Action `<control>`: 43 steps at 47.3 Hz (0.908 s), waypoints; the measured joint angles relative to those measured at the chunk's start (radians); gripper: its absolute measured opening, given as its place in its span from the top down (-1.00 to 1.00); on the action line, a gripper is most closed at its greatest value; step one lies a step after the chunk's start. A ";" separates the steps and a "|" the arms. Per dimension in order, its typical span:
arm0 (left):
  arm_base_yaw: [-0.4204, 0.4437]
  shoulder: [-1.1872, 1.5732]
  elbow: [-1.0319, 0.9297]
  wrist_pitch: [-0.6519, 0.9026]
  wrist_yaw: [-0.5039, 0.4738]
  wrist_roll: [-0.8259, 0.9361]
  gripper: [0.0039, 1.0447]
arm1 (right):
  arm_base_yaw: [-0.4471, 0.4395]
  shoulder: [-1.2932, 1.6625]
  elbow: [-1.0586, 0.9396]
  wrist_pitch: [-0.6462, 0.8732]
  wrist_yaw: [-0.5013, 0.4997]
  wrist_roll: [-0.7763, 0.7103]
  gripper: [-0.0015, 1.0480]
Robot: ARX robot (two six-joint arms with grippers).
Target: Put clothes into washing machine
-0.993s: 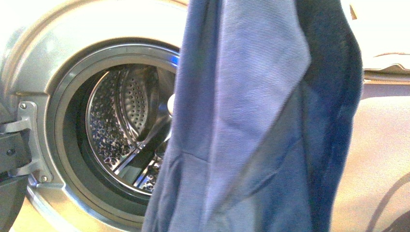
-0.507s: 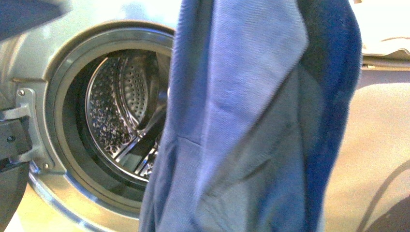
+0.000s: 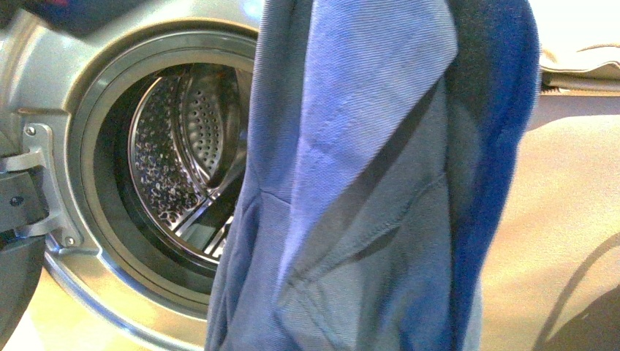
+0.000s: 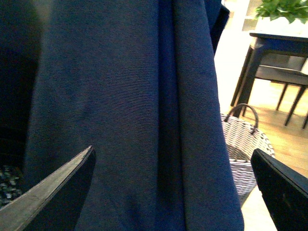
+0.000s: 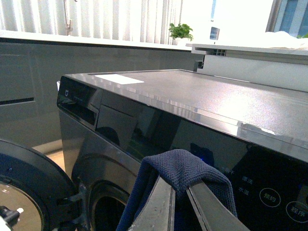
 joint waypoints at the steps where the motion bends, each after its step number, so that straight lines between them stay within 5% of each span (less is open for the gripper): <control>1: -0.010 0.005 0.005 -0.016 0.005 0.005 -0.88 | 0.000 0.000 0.000 0.000 0.000 0.000 0.95; 26: -0.175 0.136 0.150 -0.122 -0.067 0.092 -0.88 | 0.000 0.000 0.000 0.000 0.000 0.000 0.95; 43: -0.323 0.207 0.223 -0.209 -0.335 0.236 -0.88 | 0.000 0.000 0.000 0.000 0.002 0.000 0.95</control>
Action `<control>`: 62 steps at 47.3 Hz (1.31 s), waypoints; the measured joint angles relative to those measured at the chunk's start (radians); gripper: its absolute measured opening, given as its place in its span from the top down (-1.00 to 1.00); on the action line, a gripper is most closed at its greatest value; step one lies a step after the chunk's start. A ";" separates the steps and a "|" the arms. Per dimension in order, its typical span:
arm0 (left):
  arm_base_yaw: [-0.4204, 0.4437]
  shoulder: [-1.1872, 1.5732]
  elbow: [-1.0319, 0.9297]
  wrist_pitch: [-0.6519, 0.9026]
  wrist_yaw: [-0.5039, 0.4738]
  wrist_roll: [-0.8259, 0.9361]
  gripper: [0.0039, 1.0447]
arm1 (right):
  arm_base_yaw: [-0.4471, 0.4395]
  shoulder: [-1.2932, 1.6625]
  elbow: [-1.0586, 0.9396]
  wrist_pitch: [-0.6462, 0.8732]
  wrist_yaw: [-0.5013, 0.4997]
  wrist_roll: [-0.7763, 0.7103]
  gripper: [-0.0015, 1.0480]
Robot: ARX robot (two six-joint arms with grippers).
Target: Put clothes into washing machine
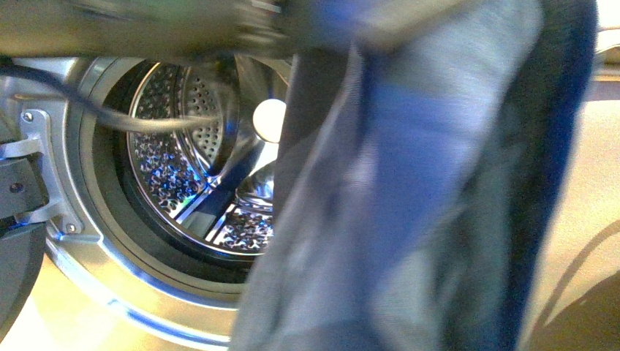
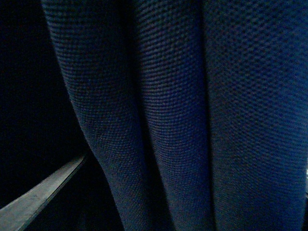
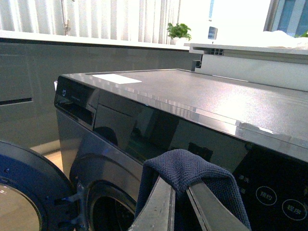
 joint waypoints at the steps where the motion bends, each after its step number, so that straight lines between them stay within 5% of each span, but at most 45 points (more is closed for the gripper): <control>1: -0.007 0.005 0.005 0.000 -0.016 0.003 -0.88 | 0.000 0.000 0.000 0.000 0.000 0.000 0.95; 17: -0.090 0.071 0.065 0.040 -0.225 0.003 -0.88 | -0.001 0.000 0.000 0.000 0.002 0.000 0.95; 35: -0.172 0.134 0.121 0.038 -0.579 -0.021 -0.87 | -0.002 0.000 0.000 0.000 0.006 0.000 0.95; 52: -0.193 0.085 0.093 0.046 -0.666 -0.024 0.42 | -0.002 0.000 0.000 0.000 0.005 0.000 0.95; 62: -0.169 0.047 0.050 0.047 -0.669 -0.034 0.88 | -0.002 0.000 0.003 0.003 0.002 0.000 0.44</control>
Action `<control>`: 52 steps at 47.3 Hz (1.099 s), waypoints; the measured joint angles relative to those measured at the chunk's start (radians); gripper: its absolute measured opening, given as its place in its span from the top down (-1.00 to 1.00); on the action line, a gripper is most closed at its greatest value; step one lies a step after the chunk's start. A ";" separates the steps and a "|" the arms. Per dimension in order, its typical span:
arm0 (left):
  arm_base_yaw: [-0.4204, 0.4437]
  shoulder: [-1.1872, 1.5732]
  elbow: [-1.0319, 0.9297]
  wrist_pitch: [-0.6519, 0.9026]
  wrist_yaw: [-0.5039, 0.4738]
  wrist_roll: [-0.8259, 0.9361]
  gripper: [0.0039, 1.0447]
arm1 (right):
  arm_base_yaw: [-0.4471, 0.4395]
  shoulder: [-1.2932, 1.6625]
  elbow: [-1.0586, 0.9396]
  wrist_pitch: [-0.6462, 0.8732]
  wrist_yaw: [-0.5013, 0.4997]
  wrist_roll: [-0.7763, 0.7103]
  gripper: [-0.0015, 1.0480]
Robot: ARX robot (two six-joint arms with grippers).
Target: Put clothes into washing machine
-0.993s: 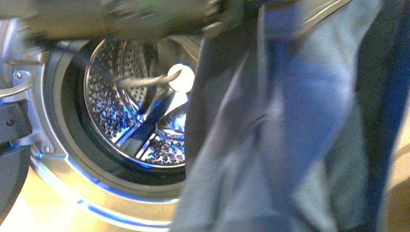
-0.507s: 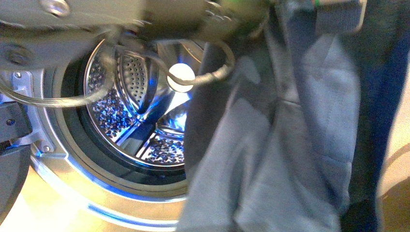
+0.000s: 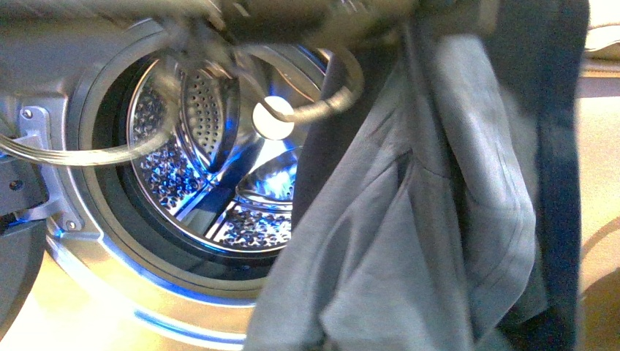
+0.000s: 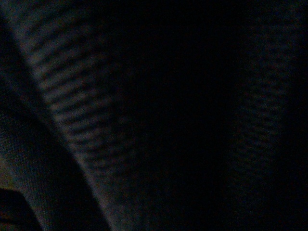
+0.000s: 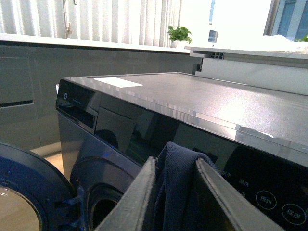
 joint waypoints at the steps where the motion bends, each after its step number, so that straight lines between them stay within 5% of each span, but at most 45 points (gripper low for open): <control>1: 0.002 -0.002 -0.003 0.000 0.000 0.000 0.88 | 0.000 0.000 0.001 0.001 0.000 0.000 0.38; 25: 0.178 -0.065 -0.176 0.055 0.012 -0.049 0.88 | 0.000 -0.003 0.004 0.002 0.000 0.000 -0.88; 52: 0.367 0.112 -0.268 0.171 0.009 -0.033 0.88 | 0.000 -0.003 0.004 0.002 0.000 0.001 -0.85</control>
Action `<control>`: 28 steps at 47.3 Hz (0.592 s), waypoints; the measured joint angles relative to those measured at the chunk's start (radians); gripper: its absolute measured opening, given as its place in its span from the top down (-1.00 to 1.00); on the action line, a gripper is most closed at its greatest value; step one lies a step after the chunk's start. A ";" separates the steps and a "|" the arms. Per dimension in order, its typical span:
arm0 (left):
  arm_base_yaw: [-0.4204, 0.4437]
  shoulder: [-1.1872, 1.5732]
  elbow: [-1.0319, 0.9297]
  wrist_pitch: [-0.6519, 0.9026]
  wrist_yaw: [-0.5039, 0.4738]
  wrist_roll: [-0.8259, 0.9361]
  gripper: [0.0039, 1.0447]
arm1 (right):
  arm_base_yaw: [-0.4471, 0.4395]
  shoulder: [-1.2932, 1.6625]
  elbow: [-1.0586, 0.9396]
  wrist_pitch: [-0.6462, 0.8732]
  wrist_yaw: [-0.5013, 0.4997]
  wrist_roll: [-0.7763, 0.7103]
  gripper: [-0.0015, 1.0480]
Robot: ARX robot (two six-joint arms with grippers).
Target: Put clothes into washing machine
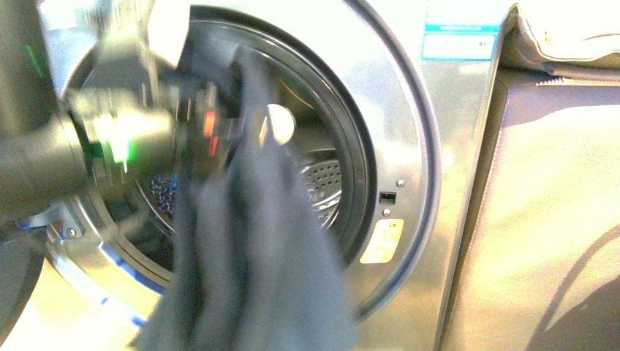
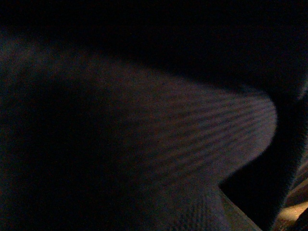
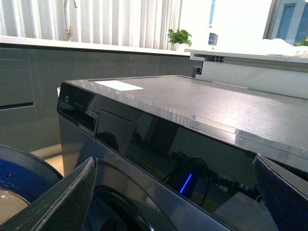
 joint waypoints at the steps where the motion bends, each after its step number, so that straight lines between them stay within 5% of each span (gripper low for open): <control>1: 0.007 0.023 0.004 0.005 -0.006 0.000 0.88 | 0.000 0.000 0.000 0.000 0.000 0.000 -0.85; 28: 0.014 0.371 0.390 -0.030 -0.080 0.031 0.88 | 0.000 0.000 0.000 0.000 0.000 0.000 -0.85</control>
